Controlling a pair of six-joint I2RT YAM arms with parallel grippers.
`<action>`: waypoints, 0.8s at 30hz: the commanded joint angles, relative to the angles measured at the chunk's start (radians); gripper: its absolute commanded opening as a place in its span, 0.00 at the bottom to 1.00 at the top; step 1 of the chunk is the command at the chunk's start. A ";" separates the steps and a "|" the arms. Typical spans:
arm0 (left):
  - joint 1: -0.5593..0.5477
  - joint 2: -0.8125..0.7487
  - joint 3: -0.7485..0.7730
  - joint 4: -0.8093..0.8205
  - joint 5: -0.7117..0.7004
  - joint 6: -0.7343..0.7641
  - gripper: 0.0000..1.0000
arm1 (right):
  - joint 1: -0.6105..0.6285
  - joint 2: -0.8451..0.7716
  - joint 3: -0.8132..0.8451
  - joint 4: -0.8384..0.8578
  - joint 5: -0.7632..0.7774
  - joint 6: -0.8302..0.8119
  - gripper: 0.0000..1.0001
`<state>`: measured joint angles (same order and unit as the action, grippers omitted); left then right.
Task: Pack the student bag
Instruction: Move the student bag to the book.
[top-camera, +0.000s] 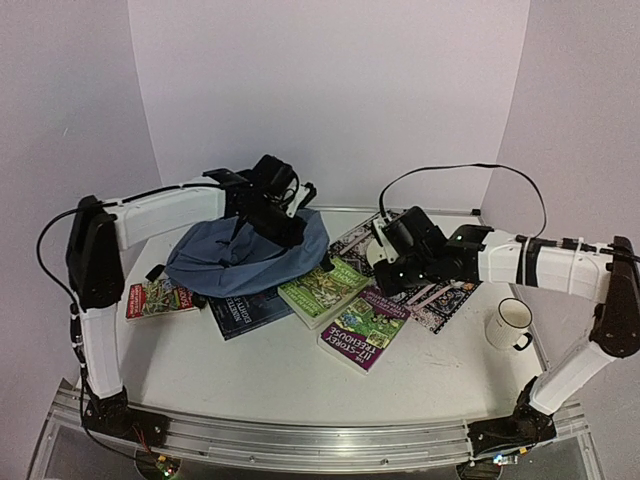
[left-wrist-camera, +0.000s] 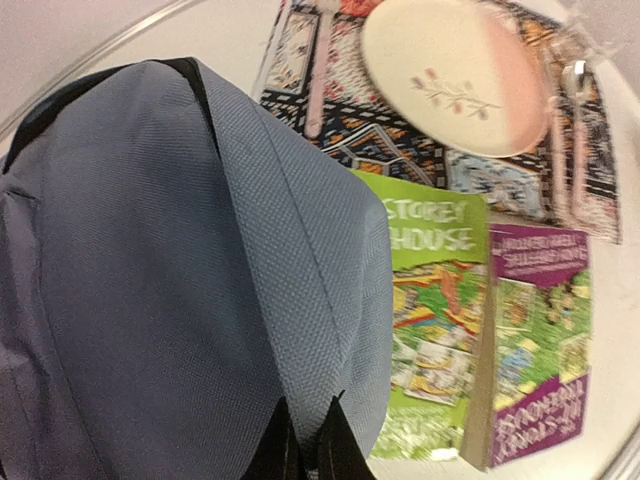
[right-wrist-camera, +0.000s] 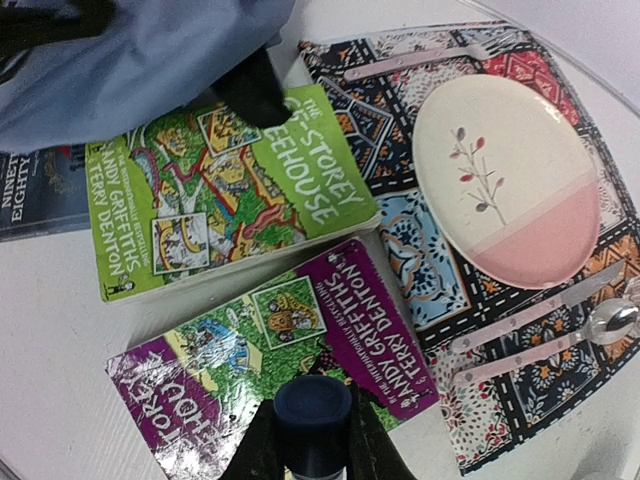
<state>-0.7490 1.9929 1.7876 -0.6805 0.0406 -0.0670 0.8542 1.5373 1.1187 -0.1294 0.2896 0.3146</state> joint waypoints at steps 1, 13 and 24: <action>-0.105 -0.215 -0.045 0.027 0.163 0.016 0.00 | -0.020 -0.092 0.029 -0.010 0.116 0.025 0.06; -0.380 -0.293 -0.249 0.036 0.243 -0.146 0.13 | -0.031 -0.171 0.073 -0.016 0.142 0.010 0.06; -0.351 -0.347 -0.278 0.012 -0.125 -0.167 0.66 | -0.030 -0.117 0.065 0.022 -0.089 0.068 0.06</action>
<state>-1.1416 1.7211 1.4975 -0.6883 0.1336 -0.2185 0.8249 1.3929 1.1603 -0.1326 0.3116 0.3400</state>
